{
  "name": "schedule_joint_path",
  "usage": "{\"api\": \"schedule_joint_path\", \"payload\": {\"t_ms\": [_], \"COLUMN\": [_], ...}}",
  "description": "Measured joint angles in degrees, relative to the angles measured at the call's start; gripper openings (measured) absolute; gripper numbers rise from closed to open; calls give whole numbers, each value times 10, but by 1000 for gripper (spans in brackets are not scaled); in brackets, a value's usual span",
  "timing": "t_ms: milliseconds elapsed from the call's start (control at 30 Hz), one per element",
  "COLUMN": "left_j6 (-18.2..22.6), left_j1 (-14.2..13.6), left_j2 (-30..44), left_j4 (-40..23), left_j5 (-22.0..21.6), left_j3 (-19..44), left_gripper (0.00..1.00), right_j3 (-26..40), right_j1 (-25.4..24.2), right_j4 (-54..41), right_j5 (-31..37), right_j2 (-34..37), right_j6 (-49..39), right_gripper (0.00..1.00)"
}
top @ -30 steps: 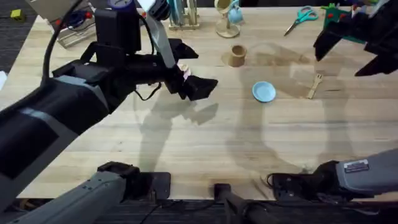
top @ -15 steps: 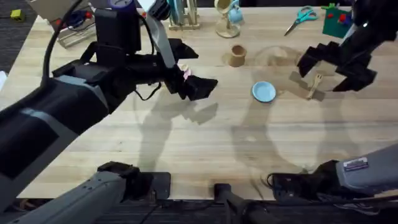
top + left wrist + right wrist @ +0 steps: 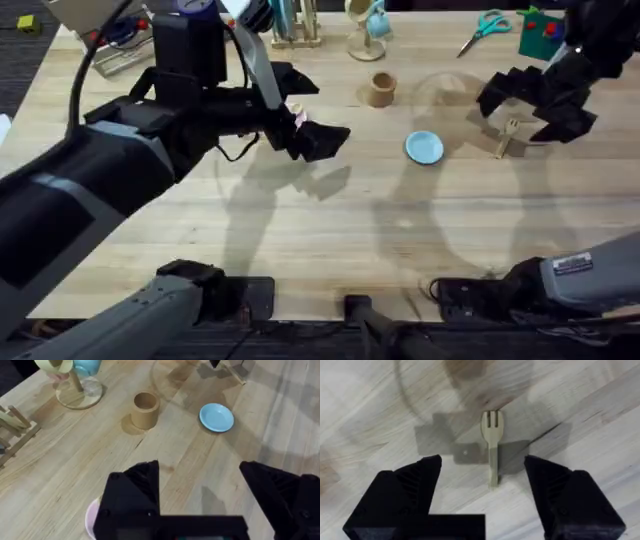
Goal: Pick up a utensil and set it on the pink plate, then put the other utensil in the container.
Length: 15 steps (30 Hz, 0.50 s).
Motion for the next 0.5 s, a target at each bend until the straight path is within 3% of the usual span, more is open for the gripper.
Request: {"api": "schedule_joint_path", "payload": {"t_ms": [500], "left_j6": [0], "left_j1": [0], "left_j2": [0], "left_j4": [0], "left_j5": [0], "left_j3": [0], "left_gripper": [975], "right_j3": [4], "right_j1": [-5], "right_j4": [14], "right_j5": [-6], "right_j2": [51], "right_j6": [-1], "right_gripper": [994]}}
